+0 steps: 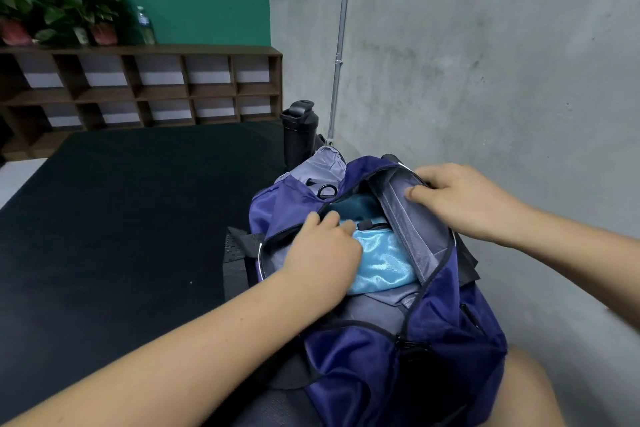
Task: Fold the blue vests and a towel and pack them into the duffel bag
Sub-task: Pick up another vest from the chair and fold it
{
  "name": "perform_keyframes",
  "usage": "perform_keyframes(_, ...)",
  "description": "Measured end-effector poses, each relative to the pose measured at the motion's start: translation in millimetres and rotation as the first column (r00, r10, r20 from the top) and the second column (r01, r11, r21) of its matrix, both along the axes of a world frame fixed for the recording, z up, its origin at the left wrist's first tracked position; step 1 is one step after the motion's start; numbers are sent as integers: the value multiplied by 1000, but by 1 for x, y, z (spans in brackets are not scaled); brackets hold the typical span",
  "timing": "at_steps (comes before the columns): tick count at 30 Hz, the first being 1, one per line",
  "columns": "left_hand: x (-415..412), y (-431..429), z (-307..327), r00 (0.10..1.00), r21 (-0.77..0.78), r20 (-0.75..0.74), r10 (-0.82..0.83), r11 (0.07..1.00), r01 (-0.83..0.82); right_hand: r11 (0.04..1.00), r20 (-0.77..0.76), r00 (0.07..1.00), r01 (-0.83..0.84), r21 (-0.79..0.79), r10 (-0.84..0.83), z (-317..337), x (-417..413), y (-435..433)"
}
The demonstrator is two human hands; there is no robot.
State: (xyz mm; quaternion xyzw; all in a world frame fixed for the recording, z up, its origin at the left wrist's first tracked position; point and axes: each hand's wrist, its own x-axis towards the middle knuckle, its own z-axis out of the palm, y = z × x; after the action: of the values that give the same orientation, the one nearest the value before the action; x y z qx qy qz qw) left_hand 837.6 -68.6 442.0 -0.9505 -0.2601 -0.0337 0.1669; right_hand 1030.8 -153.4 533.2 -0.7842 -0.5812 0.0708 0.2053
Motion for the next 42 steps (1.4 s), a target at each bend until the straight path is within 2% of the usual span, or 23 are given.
perform_keyframes(4,-18,26,5,998,-67,46,32,997,-28,1000,68,998,16,14,-17,-6,3,3)
perform_keyframes(6,-25,33,6,993,-201,121,11,979,14,994,268,963,-39,104,10,-7,-1,1)
perform_keyframes(8,-34,34,7,983,-350,183,21,936,46,975,507,857,-183,127,95,-10,-9,-2)
perform_keyframes(10,-45,33,8,979,-393,201,42,919,41,935,564,797,-336,114,218,-14,-25,-5)
perform_keyframes(14,-62,28,7,977,-397,189,99,918,-17,863,464,739,-485,-138,489,-44,-53,-7)
perform_keyframes(18,-69,29,8,980,-402,157,126,914,-54,796,323,731,-512,-323,601,-82,-60,2)
perform_keyframes(23,-74,29,12,999,-482,-49,-16,876,-10,752,232,731,-541,-376,642,-97,-58,7)
perform_keyframes(29,-66,25,16,983,-549,-125,-133,835,43,748,192,751,-528,-402,632,-96,-53,11)
perform_keyframes(34,-60,18,15,971,-486,-194,-141,873,30,738,211,741,-509,-443,637,-97,-51,15)
perform_keyframes(42,-77,18,37,979,-342,-176,-100,939,34,722,306,702,-424,-546,643,-99,-62,22)
